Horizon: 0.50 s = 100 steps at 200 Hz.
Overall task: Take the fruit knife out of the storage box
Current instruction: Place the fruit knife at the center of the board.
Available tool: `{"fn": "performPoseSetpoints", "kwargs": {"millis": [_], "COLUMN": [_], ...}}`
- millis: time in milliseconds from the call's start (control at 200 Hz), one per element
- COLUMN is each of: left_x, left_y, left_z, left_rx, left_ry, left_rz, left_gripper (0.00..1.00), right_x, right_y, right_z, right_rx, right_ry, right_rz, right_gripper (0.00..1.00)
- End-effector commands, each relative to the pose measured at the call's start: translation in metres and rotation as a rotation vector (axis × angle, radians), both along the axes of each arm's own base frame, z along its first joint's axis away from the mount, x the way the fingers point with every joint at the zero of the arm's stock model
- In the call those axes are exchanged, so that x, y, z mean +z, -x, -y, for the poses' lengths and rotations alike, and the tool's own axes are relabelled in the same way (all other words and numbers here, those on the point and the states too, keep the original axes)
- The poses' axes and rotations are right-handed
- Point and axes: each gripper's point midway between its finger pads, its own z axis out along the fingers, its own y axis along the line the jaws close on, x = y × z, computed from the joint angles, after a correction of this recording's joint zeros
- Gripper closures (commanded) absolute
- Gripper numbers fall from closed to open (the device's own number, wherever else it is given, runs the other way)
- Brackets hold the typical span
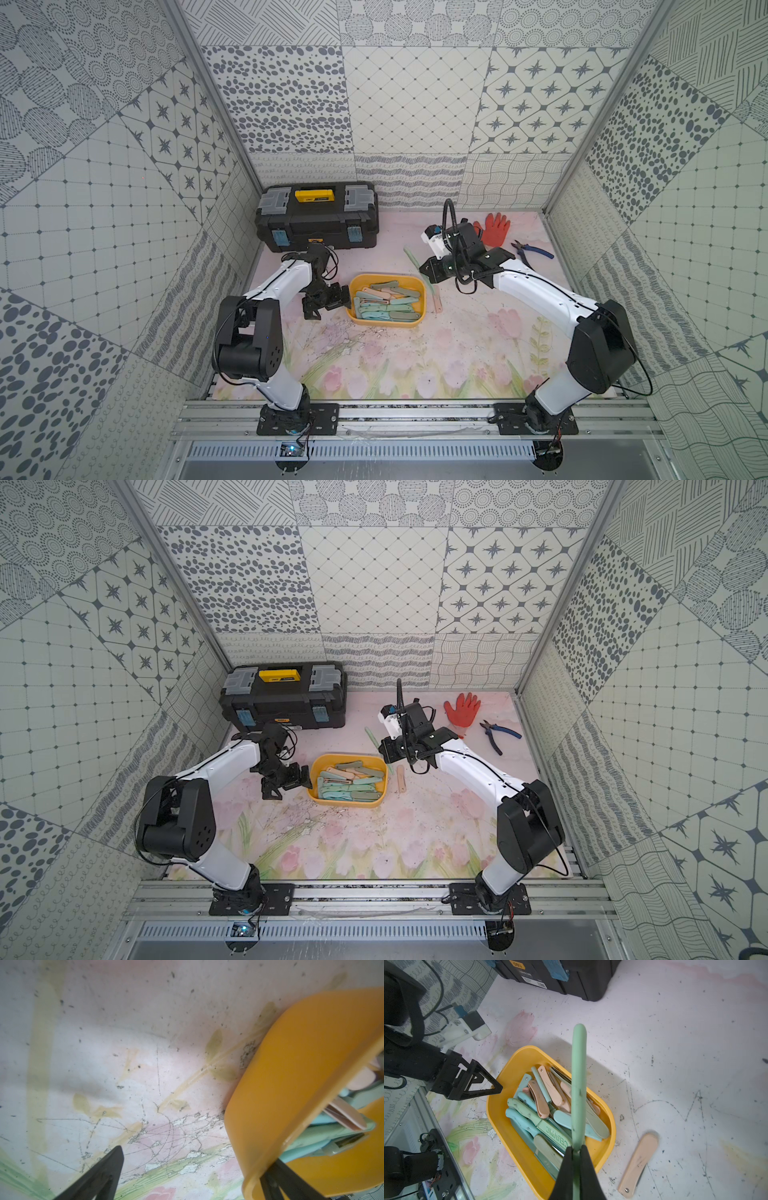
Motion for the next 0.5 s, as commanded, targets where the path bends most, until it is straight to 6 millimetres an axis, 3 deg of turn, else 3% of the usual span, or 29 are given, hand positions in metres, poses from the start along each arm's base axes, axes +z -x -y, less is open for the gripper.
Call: {"fn": "performPoseSetpoints", "kwargs": {"millis": [0, 300, 495], "left_x": [0.001, 0.001, 0.001], "left_y": [0.001, 0.002, 0.003], "left_z": [-0.002, -0.002, -0.002], "left_rx": [0.014, 0.016, 0.014], "left_ry": [0.0, 0.001, -0.002], "left_rz": [-0.015, -0.015, -0.018], "left_gripper": [0.02, 0.02, 0.02], "right_x": [0.007, -0.041, -0.079], "right_y": [-0.009, -0.017, -0.01], "right_z": [0.017, 0.074, 0.077], "right_rx": [-0.103, -0.287, -0.304], "right_ry": [-0.147, -0.289, -0.296], "right_rz": [-0.026, -0.173, -0.257], "right_gripper": [0.99, 1.0, 0.99]}}
